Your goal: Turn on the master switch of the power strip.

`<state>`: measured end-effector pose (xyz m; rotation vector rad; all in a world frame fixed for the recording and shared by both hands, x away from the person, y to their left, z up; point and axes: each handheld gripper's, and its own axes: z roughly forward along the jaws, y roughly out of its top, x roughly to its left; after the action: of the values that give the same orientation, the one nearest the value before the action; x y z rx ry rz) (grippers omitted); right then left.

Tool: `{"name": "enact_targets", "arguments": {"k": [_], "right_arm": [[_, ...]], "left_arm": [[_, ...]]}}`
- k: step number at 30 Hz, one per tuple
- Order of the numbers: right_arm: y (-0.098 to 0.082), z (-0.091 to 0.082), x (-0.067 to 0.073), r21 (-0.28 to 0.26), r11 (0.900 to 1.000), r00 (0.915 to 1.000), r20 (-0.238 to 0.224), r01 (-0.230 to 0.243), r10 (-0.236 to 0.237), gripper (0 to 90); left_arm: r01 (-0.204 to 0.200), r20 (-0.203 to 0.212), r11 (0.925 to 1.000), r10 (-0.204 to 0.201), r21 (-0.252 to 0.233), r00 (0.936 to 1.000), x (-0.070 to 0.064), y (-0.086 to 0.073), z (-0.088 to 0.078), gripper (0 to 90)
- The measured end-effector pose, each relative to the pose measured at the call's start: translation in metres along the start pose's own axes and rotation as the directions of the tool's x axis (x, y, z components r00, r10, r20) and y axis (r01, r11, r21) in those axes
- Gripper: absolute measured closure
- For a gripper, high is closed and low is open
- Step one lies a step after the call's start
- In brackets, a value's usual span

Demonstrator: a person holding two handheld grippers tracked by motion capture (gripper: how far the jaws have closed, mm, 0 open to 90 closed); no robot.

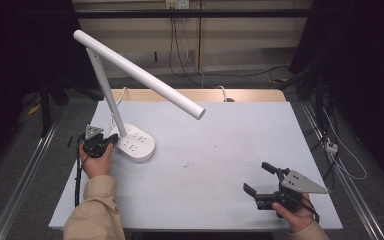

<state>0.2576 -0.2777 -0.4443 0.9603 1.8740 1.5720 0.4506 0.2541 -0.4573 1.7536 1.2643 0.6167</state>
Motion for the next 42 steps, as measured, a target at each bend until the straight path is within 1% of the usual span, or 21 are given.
{"name": "enact_targets", "arguments": {"k": [2, 5, 8, 10, 12, 16, 18, 20, 21, 22, 26, 27, 29, 32, 33, 35, 37, 39, 41, 42], "right_arm": [[0.0000, 0.0000, 0.0000, -0.001, 1.000, 1.0000, 0.001, 0.001, -0.001, 4.3], [0.0003, -0.0004, 0.0000, -0.002, 1.000, 1.0000, 0.001, 0.001, -0.001, 4.3], [0.0003, -0.0005, -0.0003, -0.003, 1.000, 1.0000, 0.002, 0.001, -0.001, 4.3], [0.0002, -0.0006, -0.0007, -0.004, 1.000, 1.0000, 0.003, 0.001, -0.001, 4.3], [0.0001, -0.0007, -0.0010, -0.003, 1.000, 1.0000, 0.004, -0.001, 0.001, 4.3], [-0.0007, -0.0003, -0.0020, 0.003, 1.000, 1.0000, 0.006, -0.006, 0.006, 4.3], [-0.0007, -0.0001, -0.0018, 0.003, 1.000, 1.0000, 0.007, -0.006, 0.006, 4.3], [-0.0005, -0.0003, -0.0016, 0.003, 1.000, 1.0000, 0.006, 0.001, -0.001, 4.4], [-0.0004, -0.0004, -0.0016, 0.003, 1.000, 1.0000, 0.005, 0.000, 0.000, 4.3], [-0.0004, -0.0004, -0.0016, 0.003, 1.000, 1.0000, 0.005, 0.000, 0.000, 4.3], [-0.0002, 0.0002, -0.0014, 0.002, 1.000, 1.0000, 0.004, 0.000, 0.000, 4.4], [-0.0002, 0.0002, -0.0014, 0.002, 1.000, 1.0000, 0.004, 0.000, 0.000, 4.4], [-0.0001, 0.0006, -0.0011, 0.002, 1.000, 1.0000, 0.003, 0.000, 0.000, 4.3], [-0.0001, 0.0009, -0.0012, 0.002, 1.000, 1.0000, 0.002, 0.000, 0.000, 4.4], [0.0000, 0.0010, -0.0013, 0.002, 1.000, 1.0000, 0.002, 0.001, -0.001, 4.3], [0.0001, 0.0011, -0.0013, 0.001, 1.000, 1.0000, 0.002, 0.000, 0.000, 4.3], [0.0000, 0.0013, -0.0013, 0.000, 1.000, 1.0000, 0.003, 0.001, -0.001, 4.3], [-0.0002, 0.0015, -0.0015, -0.002, 1.000, 1.0000, 0.002, 0.000, 0.000, 4.4], [-0.0004, 0.0016, -0.0014, 0.001, 1.000, 1.0000, 0.001, -0.003, 0.003, 4.3], [-0.0005, 0.0017, -0.0013, 0.002, 1.000, 1.0000, 0.001, -0.005, 0.005, 4.4]], "left_arm": [[0.006, -0.001, 1.0000, -0.006, 0.001, 1.0000, -0.0003, 0.0000, 0.0001, 90.0], [-0.006, -0.008, 0.9999, 0.006, 0.009, 1.0000, -0.0014, 0.0004, 0.0006, 90.0], [-0.014, -0.012, 0.9999, 0.014, 0.005, 0.9998, -0.0016, -0.0004, 0.0002, 90.0], [-0.001, -0.007, 1.0000, 0.001, 0.002, 1.0000, -0.0011, -0.0006, 0.0001, 90.0], [-0.021, -0.013, 0.9998, 0.021, 0.007, 0.9997, -0.0021, 0.0006, -0.0001, 90.0], [0.001, -0.020, 1.0000, -0.002, -0.007, 0.9998, -0.0029, 0.0008, -0.0007, 90.0], [-0.008, -0.017, 0.9999, 0.008, -0.010, 0.9998, -0.0028, 0.0007, -0.0007, 90.0], [0.009, -0.009, 0.9998, -0.009, -0.020, 0.9999, -0.0016, 0.0000, -0.0012, 90.0], [0.008, -0.007, 0.9998, -0.008, -0.020, 0.9999, -0.0014, 0.0003, -0.0013, 90.0], [0.018, -0.007, 0.9997, -0.018, -0.019, 0.9998, -0.0016, 0.0010, -0.0017, 90.0], [0.018, -0.011, 0.9997, -0.018, -0.018, 0.9998, -0.0011, 0.0014, -0.0025, 90.0], [0.012, -0.010, 0.9998, -0.012, -0.017, 0.9999, -0.0009, 0.0015, -0.0024, 90.0], [0.025, -0.014, 0.9995, -0.025, -0.020, 0.9996, -0.0011, 0.0015, -0.0021, 90.0], [0.034, -0.014, 0.9992, -0.034, -0.023, 0.9993, -0.0004, 0.0012, -0.0022, 90.0], [0.030, -0.016, 0.9992, -0.031, -0.024, 0.9994, -0.0005, 0.0014, -0.0021, 89.8], [0.032, -0.024, 0.9992, -0.033, -0.025, 0.9992, -0.0004, 0.0013, -0.0022, 86.9], [0.033, -0.028, 0.9991, -0.034, -0.027, 0.9990, -0.0002, 0.0013, -0.0028, 82.0], [0.025, -0.028, 0.9993, -0.026, -0.028, 0.9993, -0.0009, 0.0016, -0.0031, 80.9], [0.031, -0.027, 0.9988, -0.032, -0.037, 0.9991, -0.0017, 0.0024, -0.0042, 76.2], [0.030, -0.022, 0.9989, -0.031, -0.035, 0.9993, -0.0022, 0.0029, -0.0044, 75.6]]}}
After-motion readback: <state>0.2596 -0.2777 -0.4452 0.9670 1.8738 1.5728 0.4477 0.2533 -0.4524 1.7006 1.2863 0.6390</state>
